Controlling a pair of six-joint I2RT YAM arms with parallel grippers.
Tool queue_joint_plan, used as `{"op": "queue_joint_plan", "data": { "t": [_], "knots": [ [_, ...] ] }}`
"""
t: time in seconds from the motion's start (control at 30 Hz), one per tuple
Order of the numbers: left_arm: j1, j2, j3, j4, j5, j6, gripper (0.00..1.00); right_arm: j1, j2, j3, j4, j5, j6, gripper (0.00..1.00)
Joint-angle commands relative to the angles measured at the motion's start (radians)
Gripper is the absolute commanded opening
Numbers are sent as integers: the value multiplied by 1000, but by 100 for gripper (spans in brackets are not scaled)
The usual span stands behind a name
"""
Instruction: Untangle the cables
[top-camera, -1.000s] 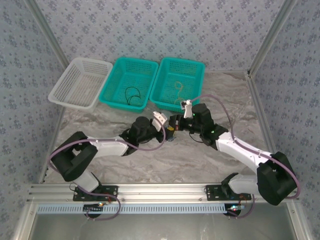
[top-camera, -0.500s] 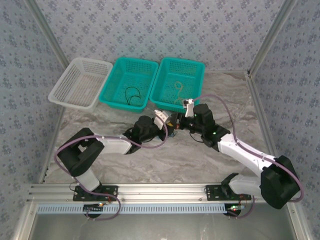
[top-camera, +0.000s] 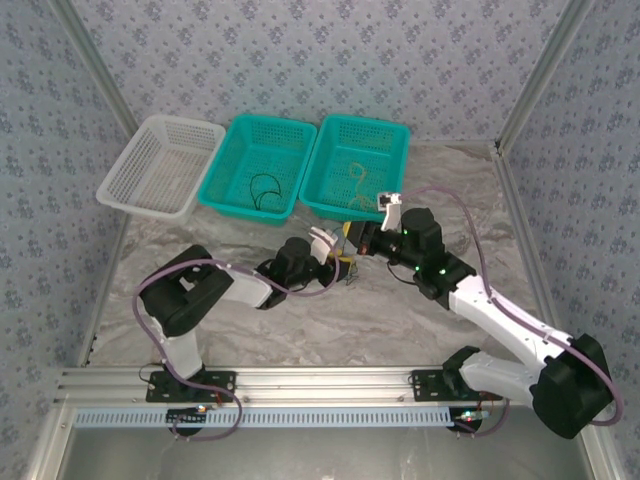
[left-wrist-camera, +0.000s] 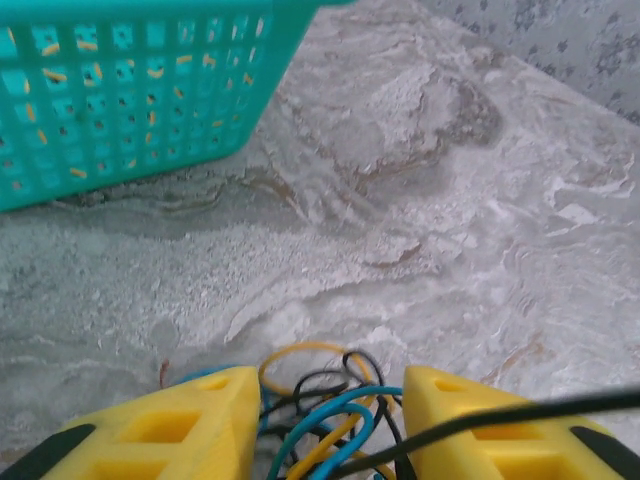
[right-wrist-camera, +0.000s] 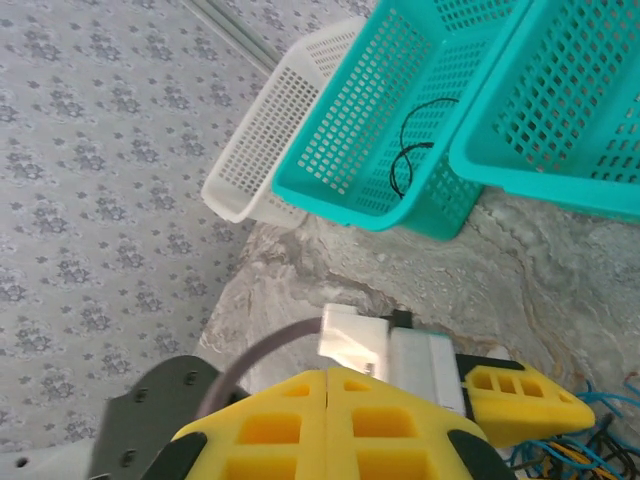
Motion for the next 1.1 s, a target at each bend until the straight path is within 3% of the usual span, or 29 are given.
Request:
{"op": "queue_joint_plan", "data": {
  "t": [0.0, 0.17, 0.8, 0.87, 0.97, 1.07],
  "knots": [
    [-5, 30, 13, -1, -5, -29, 45, -12, -25, 21, 44, -30, 10, 0],
    [-4, 67, 34, -2, 2, -53, 52, -23, -50, 21, 56, -30, 27, 0],
    [-2, 104, 55, -21, 7, -78, 59, -65, -146, 93, 40, -75, -26, 0],
    [4, 50, 3, 47, 26, -91, 65, -64, -140, 97, 11, -62, -32, 0],
    [13, -44, -79, 117, 26, -99, 82, -59, -129, 96, -23, -26, -32, 0],
    [20, -157, -133, 97, 83, -78, 93, -57, -110, 95, -48, 6, -28, 0]
  ]
}}
